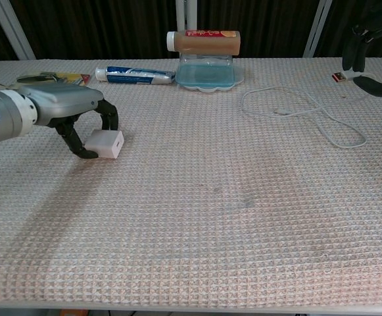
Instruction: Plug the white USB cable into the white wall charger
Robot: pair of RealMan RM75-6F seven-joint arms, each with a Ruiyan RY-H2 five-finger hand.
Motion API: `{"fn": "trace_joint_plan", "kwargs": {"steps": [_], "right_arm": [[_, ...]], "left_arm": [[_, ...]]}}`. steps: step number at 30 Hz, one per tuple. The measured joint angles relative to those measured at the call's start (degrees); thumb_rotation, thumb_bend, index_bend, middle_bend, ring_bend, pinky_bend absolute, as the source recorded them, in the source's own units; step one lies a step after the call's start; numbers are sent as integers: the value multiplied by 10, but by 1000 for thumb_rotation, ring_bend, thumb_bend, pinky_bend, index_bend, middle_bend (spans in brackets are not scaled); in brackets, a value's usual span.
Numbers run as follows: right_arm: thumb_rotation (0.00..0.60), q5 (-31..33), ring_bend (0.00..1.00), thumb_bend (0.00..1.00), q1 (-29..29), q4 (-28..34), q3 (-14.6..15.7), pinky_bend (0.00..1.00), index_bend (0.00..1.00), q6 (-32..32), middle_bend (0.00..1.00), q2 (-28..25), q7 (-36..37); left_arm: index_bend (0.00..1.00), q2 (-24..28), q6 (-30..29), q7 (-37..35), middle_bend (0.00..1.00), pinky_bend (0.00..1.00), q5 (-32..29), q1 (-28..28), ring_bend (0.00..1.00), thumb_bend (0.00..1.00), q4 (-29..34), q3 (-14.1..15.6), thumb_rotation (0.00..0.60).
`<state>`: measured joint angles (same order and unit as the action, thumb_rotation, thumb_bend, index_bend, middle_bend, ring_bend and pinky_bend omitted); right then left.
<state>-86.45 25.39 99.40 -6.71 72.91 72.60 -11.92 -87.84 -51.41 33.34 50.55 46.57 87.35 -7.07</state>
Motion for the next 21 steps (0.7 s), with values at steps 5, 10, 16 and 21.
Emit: {"fn": "trace_joint_plan", "kwargs": {"steps": [5, 10, 16, 21], "right_arm": [[600, 3, 271, 383, 8, -1, -3, 24, 620, -12, 514, 7, 0], [600, 24, 276, 383, 35, -1, -19, 24, 623, -47, 515, 25, -12], [600, 80, 286, 386, 84, -6, -55, 24, 633, -93, 517, 77, -47], [600, 143, 292, 385, 125, -26, -84, 26, 640, -115, 519, 141, -97]], "left_arm": [[464, 4, -18, 4, 455, 88, -2, 0, 222, 253, 14, -1, 600], [465, 20, -40, 30, 456, 89, -32, 7, 223, 248, 48, -13, 600], [466, 38, -81, 72, 460, 89, -68, 20, 235, 242, 100, -30, 600], [486, 47, -122, 109, 479, 95, -104, 34, 261, 223, 140, -46, 600]]}}
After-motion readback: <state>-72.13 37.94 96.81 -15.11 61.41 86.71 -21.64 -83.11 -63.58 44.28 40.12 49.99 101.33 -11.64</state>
